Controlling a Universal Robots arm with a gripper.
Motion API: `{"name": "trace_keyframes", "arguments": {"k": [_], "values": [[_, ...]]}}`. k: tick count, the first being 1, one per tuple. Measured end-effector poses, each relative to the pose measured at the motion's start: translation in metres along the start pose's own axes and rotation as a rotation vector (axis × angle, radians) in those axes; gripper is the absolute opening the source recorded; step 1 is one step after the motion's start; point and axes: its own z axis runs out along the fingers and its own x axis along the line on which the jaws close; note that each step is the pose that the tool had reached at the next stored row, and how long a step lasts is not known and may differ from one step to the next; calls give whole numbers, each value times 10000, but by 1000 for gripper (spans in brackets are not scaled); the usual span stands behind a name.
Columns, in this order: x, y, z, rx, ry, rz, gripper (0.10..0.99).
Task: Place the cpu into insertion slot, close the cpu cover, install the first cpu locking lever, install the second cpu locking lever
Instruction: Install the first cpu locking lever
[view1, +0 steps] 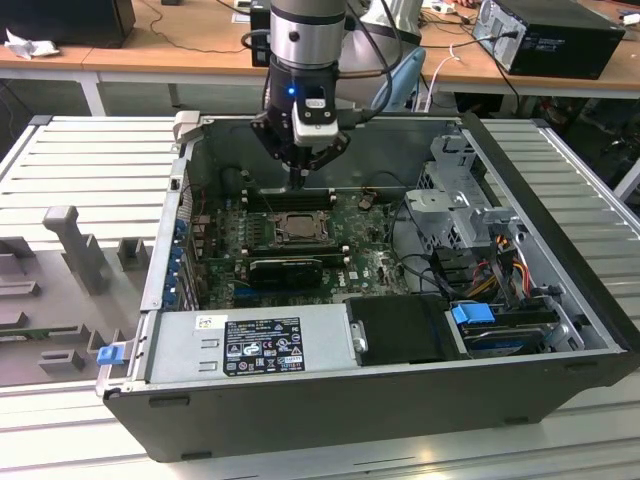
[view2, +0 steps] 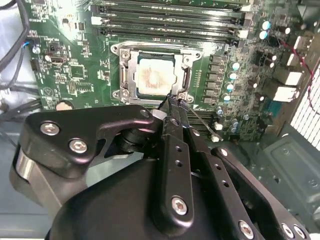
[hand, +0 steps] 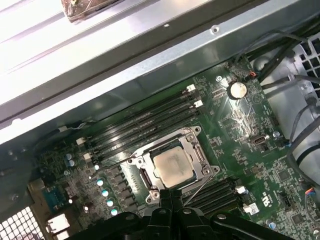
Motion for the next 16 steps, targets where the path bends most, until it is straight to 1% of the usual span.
{"name": "trace_keyframes", "arguments": {"k": [3,9,11,13,15,16], "values": [[0,0,1,13,0,-670,106],[0,0,3,31,0,-1470,106],[0,0,3,41,0,-1892,106],[0,0,3,45,0,-2107,106],[0,1,5,46,0,-2136,106],[0,0,9,48,0,-2278,106]]}}
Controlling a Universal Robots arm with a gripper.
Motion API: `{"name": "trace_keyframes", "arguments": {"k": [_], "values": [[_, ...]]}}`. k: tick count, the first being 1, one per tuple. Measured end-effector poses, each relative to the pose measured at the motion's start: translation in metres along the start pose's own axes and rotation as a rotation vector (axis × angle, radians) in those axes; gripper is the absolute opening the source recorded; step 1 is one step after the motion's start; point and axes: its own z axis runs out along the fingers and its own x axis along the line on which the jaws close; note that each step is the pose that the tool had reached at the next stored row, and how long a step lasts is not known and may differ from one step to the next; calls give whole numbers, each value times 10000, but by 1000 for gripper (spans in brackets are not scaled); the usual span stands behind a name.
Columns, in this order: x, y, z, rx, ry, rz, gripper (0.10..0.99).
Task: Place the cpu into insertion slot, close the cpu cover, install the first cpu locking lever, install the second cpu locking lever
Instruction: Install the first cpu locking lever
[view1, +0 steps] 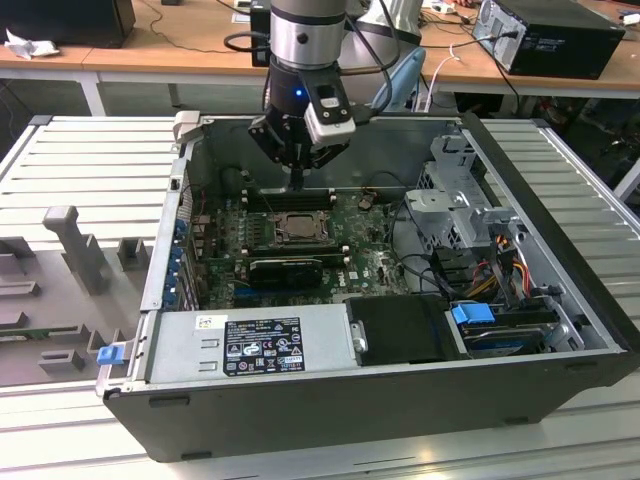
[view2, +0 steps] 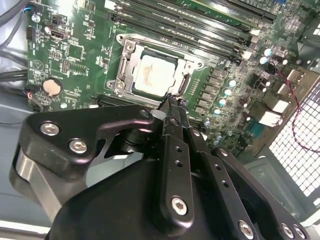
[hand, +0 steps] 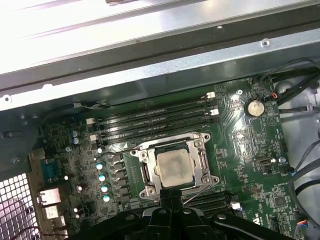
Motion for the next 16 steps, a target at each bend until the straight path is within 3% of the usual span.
{"name": "trace_keyframes", "arguments": {"k": [4,12,16], "values": [[0,0,6,11,0,-722,106],[15,-3,9,6,-22,-776,106],[22,-5,9,-80,-9,-786,106]]}}
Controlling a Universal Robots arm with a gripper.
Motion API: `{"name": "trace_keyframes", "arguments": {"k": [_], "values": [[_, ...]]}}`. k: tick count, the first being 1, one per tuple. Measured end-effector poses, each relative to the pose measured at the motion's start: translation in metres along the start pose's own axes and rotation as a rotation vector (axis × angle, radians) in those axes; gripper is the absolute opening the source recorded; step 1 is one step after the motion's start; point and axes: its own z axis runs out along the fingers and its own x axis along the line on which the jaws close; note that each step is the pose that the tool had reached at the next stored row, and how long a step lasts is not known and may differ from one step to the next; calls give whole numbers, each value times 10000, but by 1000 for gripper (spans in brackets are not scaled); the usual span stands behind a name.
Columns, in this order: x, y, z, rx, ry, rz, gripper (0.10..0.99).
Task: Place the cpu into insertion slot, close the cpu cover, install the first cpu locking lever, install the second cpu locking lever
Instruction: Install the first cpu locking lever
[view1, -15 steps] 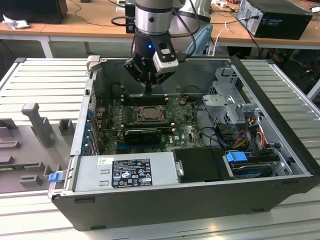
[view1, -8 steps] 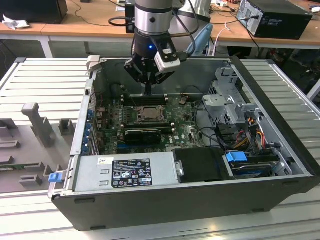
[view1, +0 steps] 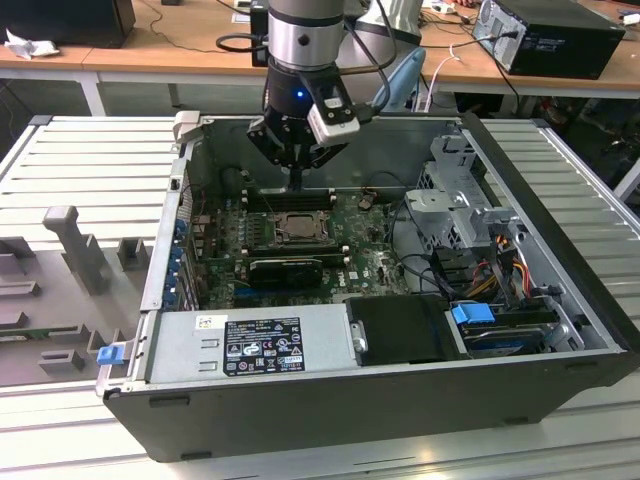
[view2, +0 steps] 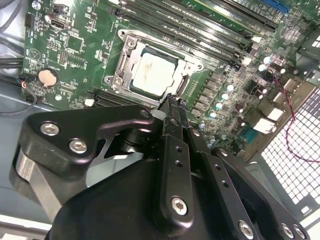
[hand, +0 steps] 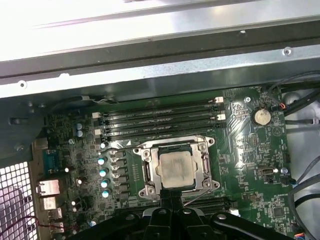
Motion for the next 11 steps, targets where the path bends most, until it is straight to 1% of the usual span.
{"name": "trace_keyframes", "arguments": {"k": [1,2,3,5,6,7,9,10,11], "values": [[1,0,1,-48,6,-6,106],[1,0,2,-207,28,-22,106],[7,-1,3,-278,35,-30,106],[54,-7,4,-318,37,-39,106],[115,-15,7,-339,31,-40,106],[146,-19,12,-345,27,-43,106],[176,-23,28,-347,19,-108,106],[183,-24,34,-350,-2,-139,106],[210,-29,44,-376,-109,-169,106]]}}
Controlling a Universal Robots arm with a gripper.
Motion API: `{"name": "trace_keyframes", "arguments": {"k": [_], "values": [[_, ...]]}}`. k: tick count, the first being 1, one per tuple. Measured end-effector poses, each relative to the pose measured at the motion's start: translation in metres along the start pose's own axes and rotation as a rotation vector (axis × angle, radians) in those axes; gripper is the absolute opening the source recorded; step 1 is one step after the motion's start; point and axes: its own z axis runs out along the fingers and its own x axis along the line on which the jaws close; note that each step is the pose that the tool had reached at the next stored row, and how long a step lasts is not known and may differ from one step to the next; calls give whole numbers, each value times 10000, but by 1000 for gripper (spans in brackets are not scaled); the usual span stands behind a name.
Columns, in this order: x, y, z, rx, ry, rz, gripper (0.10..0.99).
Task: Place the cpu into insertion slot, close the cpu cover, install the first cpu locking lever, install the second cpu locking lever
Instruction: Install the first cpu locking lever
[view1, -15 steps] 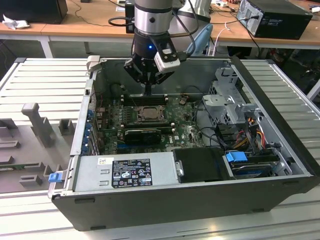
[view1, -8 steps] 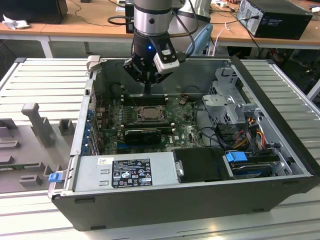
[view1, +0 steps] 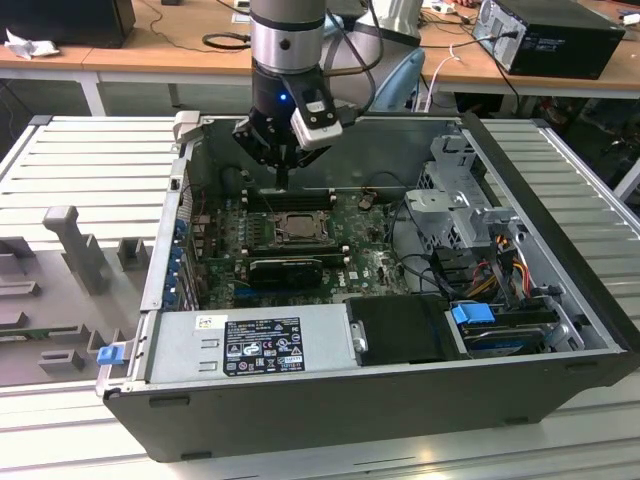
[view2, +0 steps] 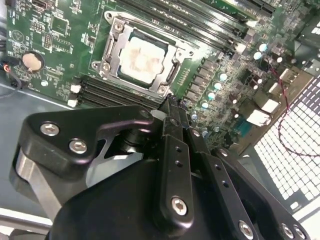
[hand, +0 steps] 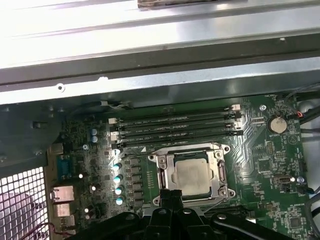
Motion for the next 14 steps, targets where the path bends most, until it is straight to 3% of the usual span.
{"name": "trace_keyframes", "arguments": {"k": [1,3,5,10,12,14], "values": [[20,-2,20,-49,-32,-115,106],[21,-5,54,-71,10,-848,106],[62,-12,108,-107,27,-1122,106],[254,-28,196,-127,35,-1236,106],[405,-27,216,-147,36,-1256,106],[474,-19,228,-154,36,-1269,106]]}}
